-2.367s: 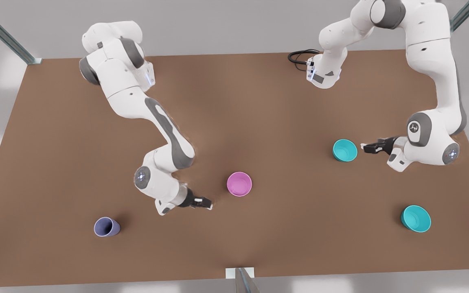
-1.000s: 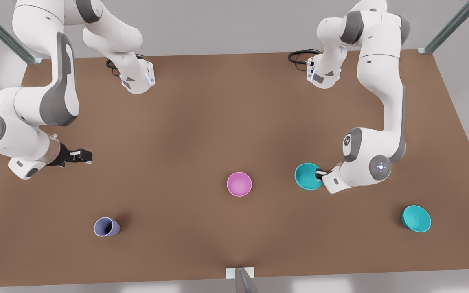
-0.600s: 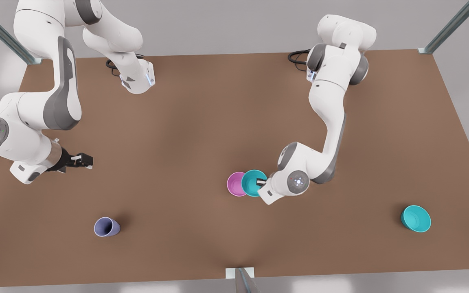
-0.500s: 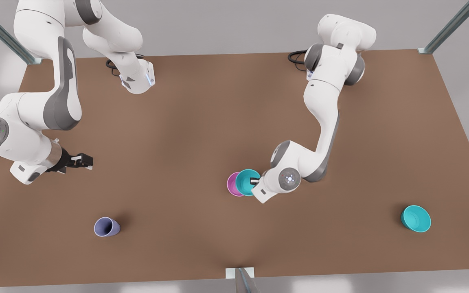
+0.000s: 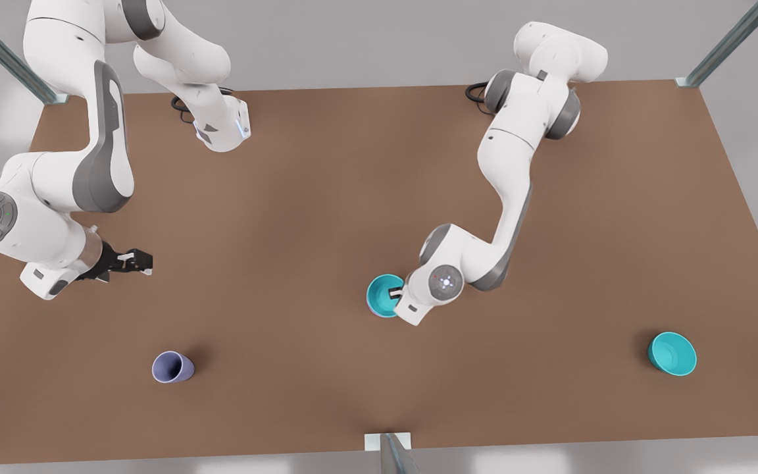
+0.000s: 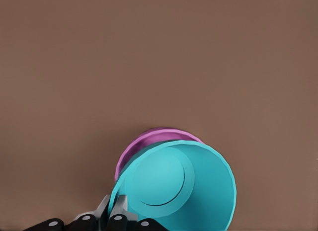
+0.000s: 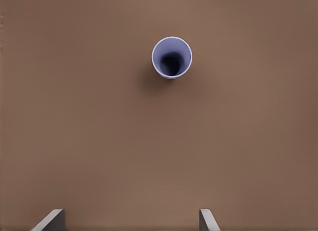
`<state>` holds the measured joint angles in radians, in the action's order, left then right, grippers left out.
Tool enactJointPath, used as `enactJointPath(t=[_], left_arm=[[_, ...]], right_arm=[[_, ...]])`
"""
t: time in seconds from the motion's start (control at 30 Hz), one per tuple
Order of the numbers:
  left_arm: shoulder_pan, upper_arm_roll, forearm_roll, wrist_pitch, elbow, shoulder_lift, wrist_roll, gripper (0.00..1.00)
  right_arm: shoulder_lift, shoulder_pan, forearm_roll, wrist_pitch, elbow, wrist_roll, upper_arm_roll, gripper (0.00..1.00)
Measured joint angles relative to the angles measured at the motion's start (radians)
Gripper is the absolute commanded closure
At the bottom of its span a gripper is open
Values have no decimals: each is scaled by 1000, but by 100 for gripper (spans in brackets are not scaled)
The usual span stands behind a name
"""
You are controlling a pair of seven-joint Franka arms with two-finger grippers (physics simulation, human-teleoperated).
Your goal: Stack the blue bowl on the pink bowl
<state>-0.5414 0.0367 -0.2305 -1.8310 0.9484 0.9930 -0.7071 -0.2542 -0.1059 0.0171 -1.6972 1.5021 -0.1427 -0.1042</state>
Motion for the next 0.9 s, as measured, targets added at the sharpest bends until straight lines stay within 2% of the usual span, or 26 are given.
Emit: enactJointPath(t=[0.1, 0.13, 0.17, 0.2, 0.37, 0.5, 0.57, 0.73, 0.9], left_arm=[[-1, 0, -1, -2, 1, 3, -36, 79], [-2, 0, -1, -2, 1, 3, -46, 73], [-2, 0, -2, -3, 1, 4, -56, 17], [-2, 0, -3, -3, 2, 5, -65, 0], [16, -1, -13, 25, 2, -22, -98, 2], [247, -8, 80, 287, -5, -270, -49, 0], [308, -32, 129, 391, -38, -339, -7, 0], [424, -72, 179, 564, -61, -362, 123, 0], [441, -79, 192, 683, -61, -393, 229, 0]], right_arm=[[0, 0, -1, -1, 0, -2, 0, 0], [-2, 0, -1, -1, 0, -2, 0, 0], [-2, 0, -1, -1, 0, -3, 0, 0], [-3, 0, -1, -1, 0, -3, 0, 0], [-4, 0, -1, -2, 0, -5, 0, 0], [-5, 0, -1, -2, 0, -6, 0, 0], [-5, 0, -2, -3, 0, -7, 0, 0], [-7, 0, -5, -3, 0, -8, 0, 0], [-9, 0, -5, -4, 0, -9, 0, 0]])
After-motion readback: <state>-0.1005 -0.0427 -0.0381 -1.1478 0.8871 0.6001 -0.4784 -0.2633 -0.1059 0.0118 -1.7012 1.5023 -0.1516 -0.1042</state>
